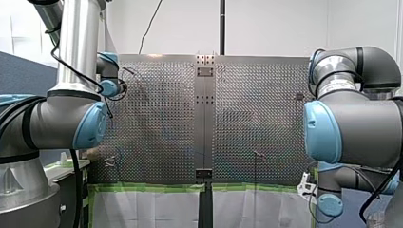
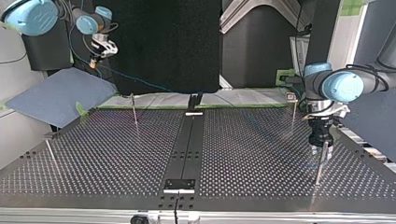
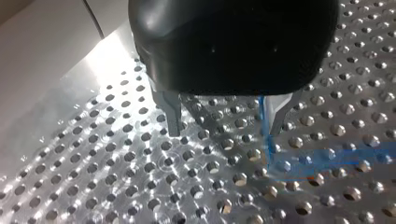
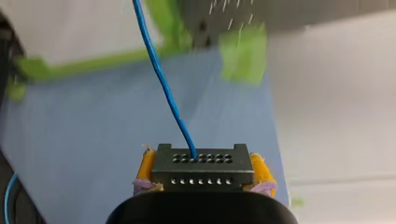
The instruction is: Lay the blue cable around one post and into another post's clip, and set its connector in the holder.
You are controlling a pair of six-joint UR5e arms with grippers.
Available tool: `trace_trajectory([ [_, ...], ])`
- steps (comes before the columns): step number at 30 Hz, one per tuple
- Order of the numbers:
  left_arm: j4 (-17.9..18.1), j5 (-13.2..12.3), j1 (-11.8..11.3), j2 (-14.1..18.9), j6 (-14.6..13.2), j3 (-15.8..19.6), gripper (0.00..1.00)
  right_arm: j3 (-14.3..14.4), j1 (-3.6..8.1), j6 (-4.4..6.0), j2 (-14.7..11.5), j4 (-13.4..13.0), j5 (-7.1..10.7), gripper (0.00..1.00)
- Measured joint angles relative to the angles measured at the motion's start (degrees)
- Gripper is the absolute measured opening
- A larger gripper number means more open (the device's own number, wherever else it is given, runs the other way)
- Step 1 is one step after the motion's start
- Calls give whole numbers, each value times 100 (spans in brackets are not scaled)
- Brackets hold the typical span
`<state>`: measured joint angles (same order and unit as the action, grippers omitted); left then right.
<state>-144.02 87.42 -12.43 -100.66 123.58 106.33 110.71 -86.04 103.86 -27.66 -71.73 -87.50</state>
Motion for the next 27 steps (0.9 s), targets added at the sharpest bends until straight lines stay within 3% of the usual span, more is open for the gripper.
trace_trajectory([
  [3, -69, 59, -14, 0, 5, 30, 86, 0, -94, 123, -147, 81, 71, 0],
  [12, -192, 100, -51, 0, 9, 144, 86, 0, -163, 295, -587, 131, 100, 0],
  [18, -375, 119, -19, 0, -12, 156, 86, 0, -192, 350, -793, 133, 100, 0],
  [27, -745, 81, 41, 6, -84, 158, 93, 0, -204, 356, -815, 138, 100, 0],
])
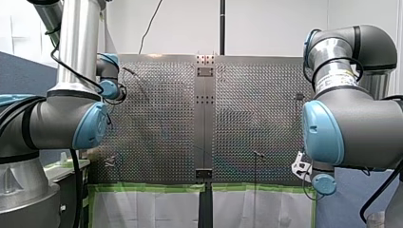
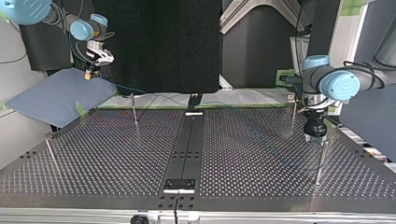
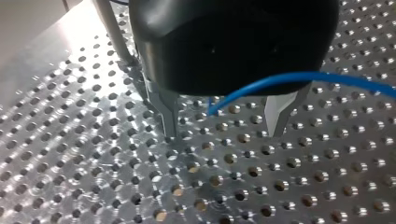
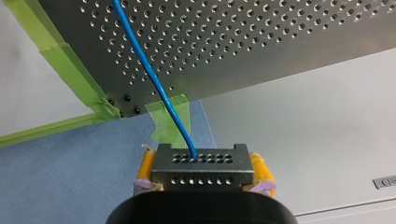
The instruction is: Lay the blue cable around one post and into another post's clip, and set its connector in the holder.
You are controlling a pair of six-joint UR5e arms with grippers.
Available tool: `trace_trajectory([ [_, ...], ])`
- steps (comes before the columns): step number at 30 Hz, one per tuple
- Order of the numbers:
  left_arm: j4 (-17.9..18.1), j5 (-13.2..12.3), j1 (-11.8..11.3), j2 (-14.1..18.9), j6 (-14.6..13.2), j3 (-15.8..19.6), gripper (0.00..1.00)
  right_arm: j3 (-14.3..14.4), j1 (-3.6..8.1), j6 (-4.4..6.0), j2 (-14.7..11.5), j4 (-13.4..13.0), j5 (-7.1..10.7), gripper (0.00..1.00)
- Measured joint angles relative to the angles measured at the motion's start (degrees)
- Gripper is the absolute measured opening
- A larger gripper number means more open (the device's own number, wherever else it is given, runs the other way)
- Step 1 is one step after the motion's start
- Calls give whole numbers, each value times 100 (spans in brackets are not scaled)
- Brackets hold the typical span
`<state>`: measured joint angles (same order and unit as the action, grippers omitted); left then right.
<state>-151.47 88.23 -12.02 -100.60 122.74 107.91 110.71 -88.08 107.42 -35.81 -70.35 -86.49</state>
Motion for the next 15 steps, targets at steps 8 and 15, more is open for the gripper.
trace_trajectory([
  [8, -337, 14, 16, 84, -87, 0, 93, 0, -16, 0, -1, 18, 0, 0],
  [15, -656, 51, 23, 360, -200, 0, 93, -3, -35, 49, -2, 17, 0, 0],
])
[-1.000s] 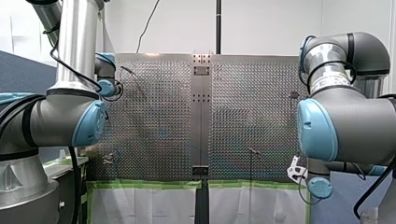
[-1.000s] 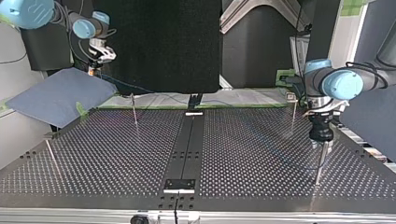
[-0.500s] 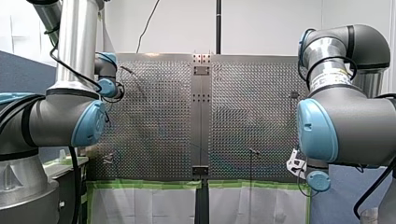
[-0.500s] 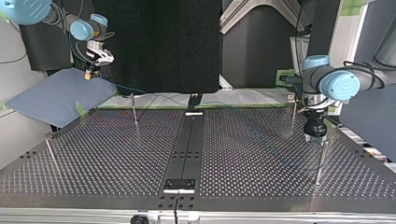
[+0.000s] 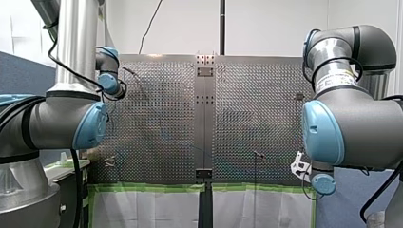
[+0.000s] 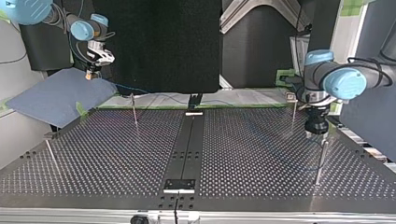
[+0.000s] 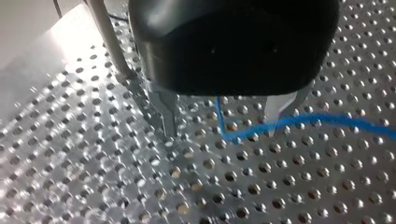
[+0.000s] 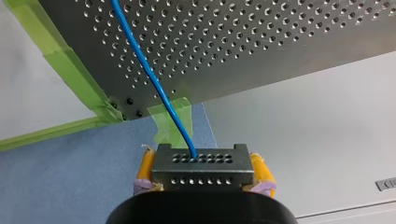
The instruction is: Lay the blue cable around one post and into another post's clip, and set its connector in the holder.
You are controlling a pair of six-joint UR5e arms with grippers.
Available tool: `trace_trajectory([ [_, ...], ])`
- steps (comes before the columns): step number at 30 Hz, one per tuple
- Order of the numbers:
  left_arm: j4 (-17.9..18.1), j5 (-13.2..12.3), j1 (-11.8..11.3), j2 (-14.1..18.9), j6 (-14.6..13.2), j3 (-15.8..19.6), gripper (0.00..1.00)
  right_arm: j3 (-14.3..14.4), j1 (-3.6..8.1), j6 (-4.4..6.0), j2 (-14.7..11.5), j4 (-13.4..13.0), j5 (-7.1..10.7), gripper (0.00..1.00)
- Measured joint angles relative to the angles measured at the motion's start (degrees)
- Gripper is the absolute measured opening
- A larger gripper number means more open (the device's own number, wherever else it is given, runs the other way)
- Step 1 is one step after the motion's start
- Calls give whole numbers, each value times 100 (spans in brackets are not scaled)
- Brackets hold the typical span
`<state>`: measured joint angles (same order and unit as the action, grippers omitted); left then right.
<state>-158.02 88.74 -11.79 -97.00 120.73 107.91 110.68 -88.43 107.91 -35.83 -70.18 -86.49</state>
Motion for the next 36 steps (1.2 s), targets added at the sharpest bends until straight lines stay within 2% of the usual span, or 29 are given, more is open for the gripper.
trace_trajectory([
  [8, -383, 4, 56, 166, -223, 3, 93, 2, -10, 30, 0, -6, 0, 0],
  [13, -632, 41, 51, 385, -338, 57, 93, 2, -14, 55, 0, -6, 0, 0],
  [24, -1203, 207, -110, 954, -196, 544, 93, 2, -45, 116, 0, -9, 0, 0],
  [25, -1251, 211, -113, 1000, -194, 547, 96, 3, -48, 122, 0, -10, 0, 0],
  [30, -1502, 103, -100, 1250, -206, 396, 96, 2, -59, 137, 0, -18, 0, 0],
  [36, -1796, -151, -111, 1545, -352, 111, 96, -4, -85, 217, 1, -52, 0, 0],
])
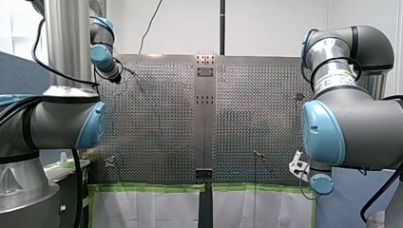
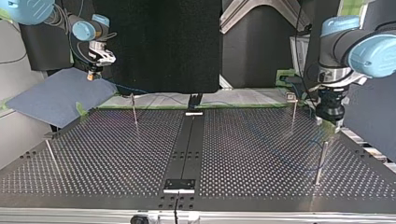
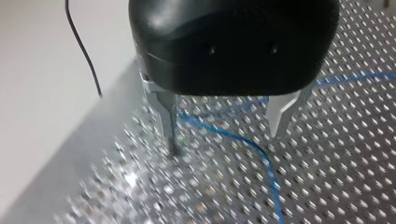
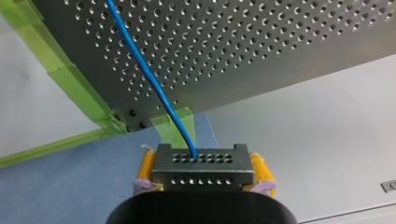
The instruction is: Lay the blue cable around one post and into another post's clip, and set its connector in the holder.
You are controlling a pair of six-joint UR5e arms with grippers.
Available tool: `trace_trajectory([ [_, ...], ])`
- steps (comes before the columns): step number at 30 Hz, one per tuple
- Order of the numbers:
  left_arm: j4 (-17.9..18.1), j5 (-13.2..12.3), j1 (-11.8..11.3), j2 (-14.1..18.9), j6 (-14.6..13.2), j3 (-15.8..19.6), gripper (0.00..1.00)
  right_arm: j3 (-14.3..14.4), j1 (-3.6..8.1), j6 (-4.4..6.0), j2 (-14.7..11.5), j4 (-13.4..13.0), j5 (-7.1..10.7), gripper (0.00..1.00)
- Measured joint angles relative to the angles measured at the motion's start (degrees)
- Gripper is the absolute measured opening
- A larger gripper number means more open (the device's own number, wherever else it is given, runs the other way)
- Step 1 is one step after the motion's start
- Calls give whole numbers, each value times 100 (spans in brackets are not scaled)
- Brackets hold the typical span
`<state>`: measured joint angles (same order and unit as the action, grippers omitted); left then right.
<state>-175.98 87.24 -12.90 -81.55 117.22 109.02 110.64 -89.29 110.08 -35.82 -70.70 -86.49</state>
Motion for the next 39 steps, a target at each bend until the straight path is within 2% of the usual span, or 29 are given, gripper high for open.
trace_trajectory([
  [11, -505, 211, 44, 507, -134, -507, 96, -2, -5, 24, 0, -6, 0, 0],
  [14, -672, 111, 97, 674, -134, -675, 96, -1, -6, 33, 0, -6, 0, 0],
  [21, -1075, -264, 249, 1036, 172, -1075, 99, -1, -9, 64, -1, -6, 0, 0],
  [25, -1258, -446, 343, 984, 307, -1257, 99, -2, -18, 67, 0, 0, 0, 0],
  [31, -1545, -712, 495, 724, 183, -1543, 99, -2, -27, 71, 0, 8, 0, 0],
  [39, -1916, -735, 635, 492, 28, -1655, 96, -2, -42, 76, 0, 19, 0, 0],
])
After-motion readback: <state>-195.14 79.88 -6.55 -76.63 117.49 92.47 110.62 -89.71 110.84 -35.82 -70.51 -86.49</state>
